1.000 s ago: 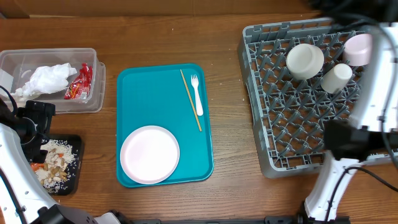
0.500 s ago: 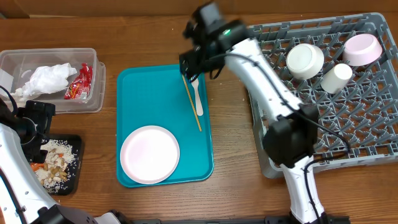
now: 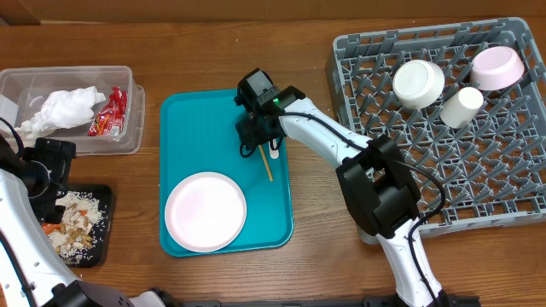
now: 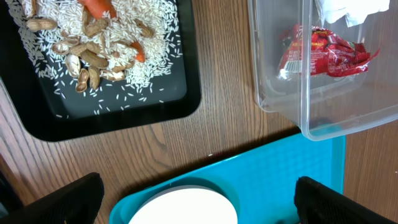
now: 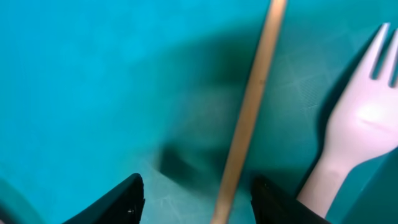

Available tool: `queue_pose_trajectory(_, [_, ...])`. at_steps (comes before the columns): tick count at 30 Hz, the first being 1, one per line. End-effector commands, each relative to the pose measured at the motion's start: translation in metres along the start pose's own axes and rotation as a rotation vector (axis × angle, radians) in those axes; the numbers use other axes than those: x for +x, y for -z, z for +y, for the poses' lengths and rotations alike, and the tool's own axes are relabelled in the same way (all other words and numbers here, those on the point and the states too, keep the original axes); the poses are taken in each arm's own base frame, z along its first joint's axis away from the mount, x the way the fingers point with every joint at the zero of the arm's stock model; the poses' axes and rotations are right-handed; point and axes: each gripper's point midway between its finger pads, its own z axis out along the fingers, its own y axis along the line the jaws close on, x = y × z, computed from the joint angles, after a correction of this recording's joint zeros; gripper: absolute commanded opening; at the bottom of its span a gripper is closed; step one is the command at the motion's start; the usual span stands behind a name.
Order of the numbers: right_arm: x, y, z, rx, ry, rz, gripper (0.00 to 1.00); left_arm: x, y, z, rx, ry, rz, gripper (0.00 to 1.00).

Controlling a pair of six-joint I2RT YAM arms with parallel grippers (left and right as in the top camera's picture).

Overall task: Sort waste into correct bins and load items into the dishwasher
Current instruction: 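Grasp the wooden chopsticks on the teal tray with the right gripper, then carry the chopsticks right and drop them into the rack's left edge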

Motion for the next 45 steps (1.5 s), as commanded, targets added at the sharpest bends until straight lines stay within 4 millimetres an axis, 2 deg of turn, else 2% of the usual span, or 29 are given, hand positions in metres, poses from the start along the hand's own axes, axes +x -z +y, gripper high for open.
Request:
queue_pose_trajectory(1, [0.012, -0.005, -0.005, 0.011, -0.010, 0.021, 0.57, -0.002, 0.001, -0.001, -0.002, -0.011, -0.008, 1.00])
queue_pose_trajectory(4, [0.018, -0.010, -0.018, 0.092, -0.036, 0.020, 0.47, -0.002, 0.001, -0.001, -0.002, -0.010, -0.008, 1.00])
queue_pose_trajectory(6, [0.022, -0.014, -0.018, 0.109, -0.030, 0.024, 0.43, -0.002, 0.001, -0.001, -0.002, -0.010, -0.008, 1.00])
queue_pose_trajectory(8, [0.028, -0.018, -0.023, 0.160, -0.018, 0.027, 0.36, -0.002, 0.001, -0.001, -0.002, -0.010, -0.008, 1.00])
queue_pose_trajectory(10, [0.031, -0.019, -0.027, 0.229, 0.001, 0.027, 0.35, -0.002, 0.001, -0.001, -0.002, -0.011, -0.008, 1.00])
queue_pose_trajectory(15, [0.040, -0.024, -0.007, 0.262, 0.043, 0.028, 0.34, -0.002, 0.001, -0.001, -0.002, -0.011, -0.008, 1.00])
queue_pose_trajectory(19, [0.040, -0.023, -0.008, 0.330, 0.041, 0.007, 0.30, -0.002, 0.001, -0.002, 0.000, -0.011, -0.010, 1.00])
queue_pose_trajectory(22, [0.040, -0.023, -0.008, 0.328, 0.036, 0.008, 0.25, -0.003, 0.001, -0.002, 0.000, -0.011, -0.010, 1.00])
queue_pose_trajectory(27, [0.040, -0.022, -0.011, 0.330, 0.031, 0.009, 0.05, -0.003, 0.001, -0.002, 0.000, -0.011, -0.010, 1.00])
queue_pose_trajectory(33, [0.030, -0.013, -0.001, 0.288, 0.026, 0.009, 0.04, -0.003, 0.001, -0.002, 0.000, -0.011, -0.010, 1.00])
queue_pose_trajectory(35, [0.018, 0.003, 0.001, 0.284, 0.019, 0.001, 0.04, -0.003, 0.001, -0.002, 0.000, -0.011, -0.010, 1.00])
queue_pose_trajectory(37, [0.001, 0.028, 0.001, 0.283, -0.006, -0.021, 0.04, -0.002, 0.001, -0.002, 0.000, -0.011, -0.010, 1.00])
queue_pose_trajectory(38, [-0.011, 0.048, -0.001, 0.283, -0.030, -0.043, 0.04, -0.003, 0.001, -0.002, 0.000, -0.011, -0.010, 1.00])
queue_pose_trajectory(39, [-0.029, 0.080, -0.004, 0.274, -0.055, -0.079, 0.04, -0.002, 0.001, -0.002, 0.000, -0.011, -0.010, 1.00])
queue_pose_trajectory(41, [-0.051, 0.127, -0.016, 0.268, -0.097, -0.139, 0.04, -0.003, 0.001, -0.002, 0.000, -0.011, -0.012, 1.00])
queue_pose_trajectory(44, [-0.068, 0.189, -0.048, 0.279, -0.169, -0.211, 0.04, -0.003, 0.001, -0.002, 0.000, -0.011, -0.011, 1.00])
queue_pose_trajectory(45, [-0.069, 0.200, -0.055, 0.285, -0.181, -0.221, 0.04, -0.003, 0.001, -0.002, 0.000, -0.011, -0.011, 1.00])
